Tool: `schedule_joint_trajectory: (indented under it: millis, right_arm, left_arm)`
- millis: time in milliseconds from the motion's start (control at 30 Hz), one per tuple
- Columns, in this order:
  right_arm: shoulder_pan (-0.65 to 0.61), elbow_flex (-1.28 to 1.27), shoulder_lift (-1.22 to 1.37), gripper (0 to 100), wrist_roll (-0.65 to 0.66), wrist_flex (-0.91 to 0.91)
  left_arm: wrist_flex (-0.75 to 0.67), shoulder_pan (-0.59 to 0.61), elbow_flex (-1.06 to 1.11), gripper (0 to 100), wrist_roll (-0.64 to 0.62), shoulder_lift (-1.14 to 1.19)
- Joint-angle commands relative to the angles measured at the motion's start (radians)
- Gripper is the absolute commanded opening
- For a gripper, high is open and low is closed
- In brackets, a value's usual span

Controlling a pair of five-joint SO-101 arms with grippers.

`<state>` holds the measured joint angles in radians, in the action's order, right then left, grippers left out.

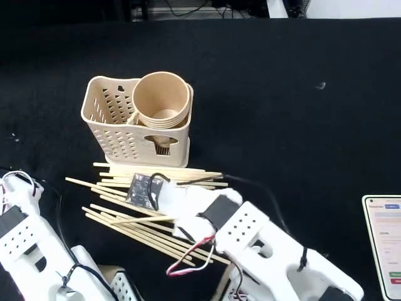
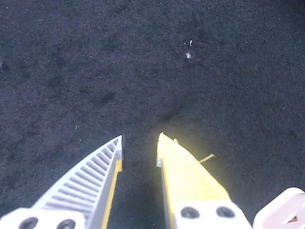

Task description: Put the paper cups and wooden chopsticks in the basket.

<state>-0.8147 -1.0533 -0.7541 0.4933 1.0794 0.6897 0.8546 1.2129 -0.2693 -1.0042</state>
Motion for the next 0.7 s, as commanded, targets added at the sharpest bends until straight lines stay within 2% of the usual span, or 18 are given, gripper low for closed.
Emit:
schedule_joint_trajectory:
  millis: [0, 300, 567, 667]
  right_arm:
    - [0.011, 0.208, -0.027, 1.1, -0.054, 0.031]
    - [0.009, 0.578, -0.002, 1.1, -0.081, 0.055]
    - [0.009, 0.728, 0.104, 1.1, -0.084, 0.054]
    - [0.009, 0.786, 0.114, 1.1, -0.144, 0.048]
  left_arm:
    - [-0.003, -0.012, -0.064, 13, 0.008, -0.015]
    - [-0.003, -0.012, -0.064, 13, 0.008, -0.015]
    - [-0.003, -0.013, -0.064, 13, 0.008, -0.015]
    - [-0.003, -0.013, -0.064, 13, 0.008, -0.015]
